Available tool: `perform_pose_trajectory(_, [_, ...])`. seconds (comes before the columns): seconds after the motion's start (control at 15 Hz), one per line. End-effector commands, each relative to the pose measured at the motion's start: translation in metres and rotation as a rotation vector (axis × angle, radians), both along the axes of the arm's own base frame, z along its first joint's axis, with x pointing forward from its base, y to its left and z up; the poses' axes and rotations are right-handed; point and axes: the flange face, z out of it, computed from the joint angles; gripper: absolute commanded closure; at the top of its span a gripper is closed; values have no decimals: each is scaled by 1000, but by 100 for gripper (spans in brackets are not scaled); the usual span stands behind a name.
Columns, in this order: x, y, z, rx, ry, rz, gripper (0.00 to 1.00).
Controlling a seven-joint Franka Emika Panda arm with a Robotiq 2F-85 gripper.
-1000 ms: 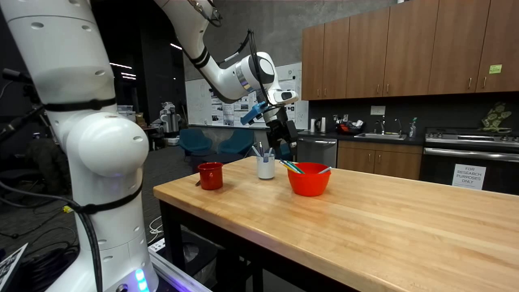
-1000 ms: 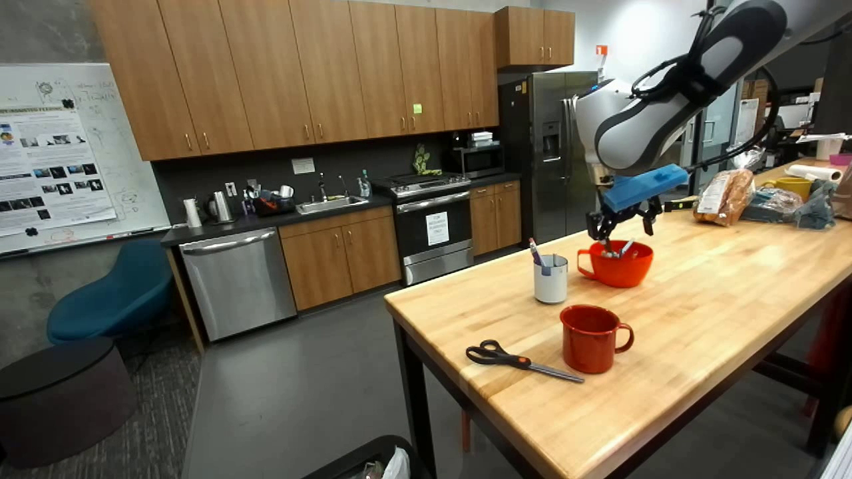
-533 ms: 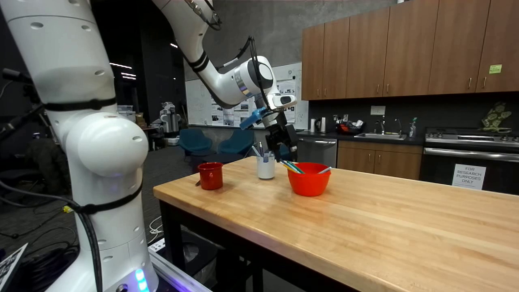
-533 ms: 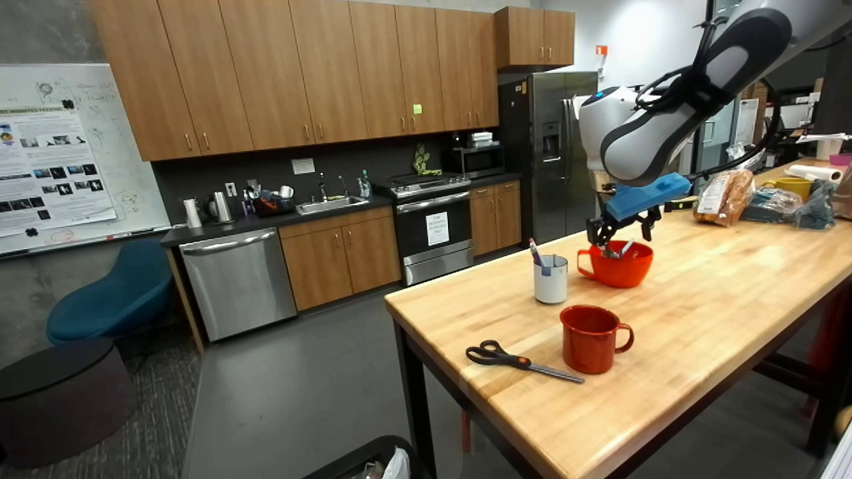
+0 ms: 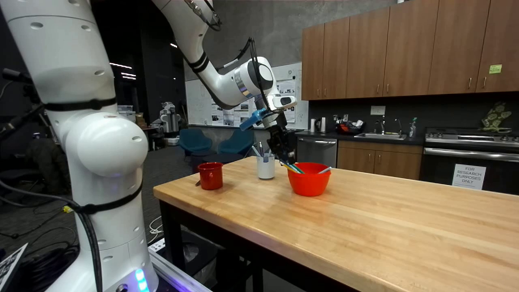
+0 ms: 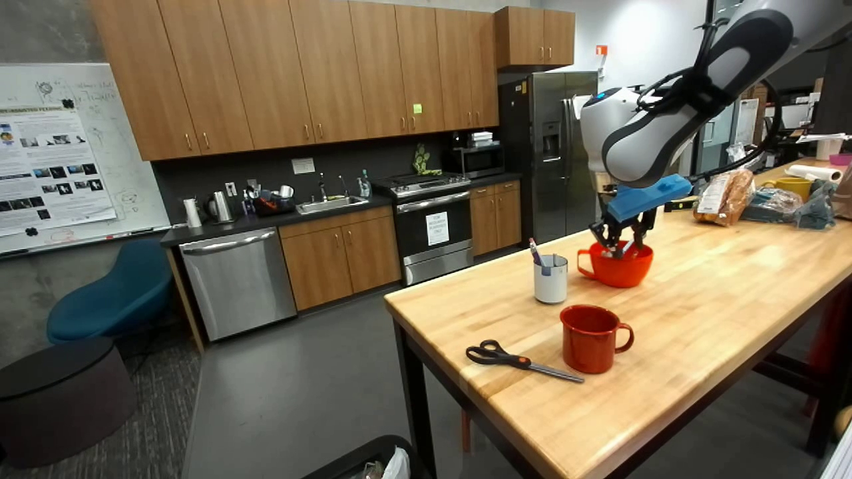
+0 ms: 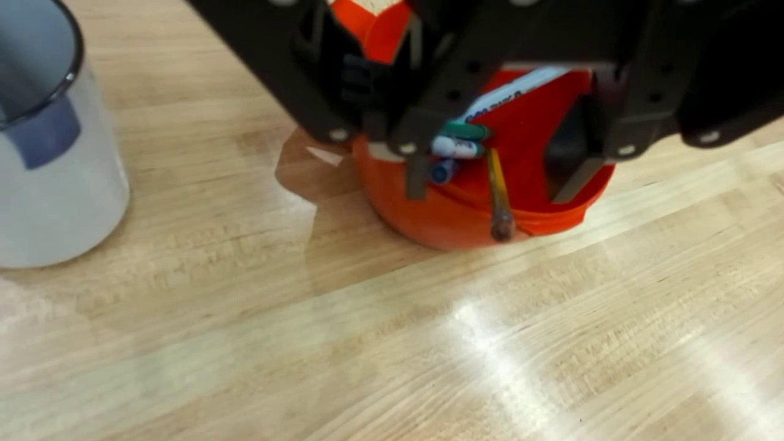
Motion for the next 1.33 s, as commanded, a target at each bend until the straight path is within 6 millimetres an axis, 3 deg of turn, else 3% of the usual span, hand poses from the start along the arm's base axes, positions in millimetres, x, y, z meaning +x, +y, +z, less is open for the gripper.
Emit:
perform_pose_trajectory(0.0, [-4,-1,2,-15,-18,8,79])
perform_pose_trajectory(0.13, [-3,1,3,-14,-23,11,94])
perform_pose_trajectory(0.27, [-3,2,4,-13,-27,12,100])
perform_pose_trajectory(0.73, [2,5,14,-6,-71,3,98])
perform_pose_trajectory(1.27, [10,2,69,-15,-140,-25,98])
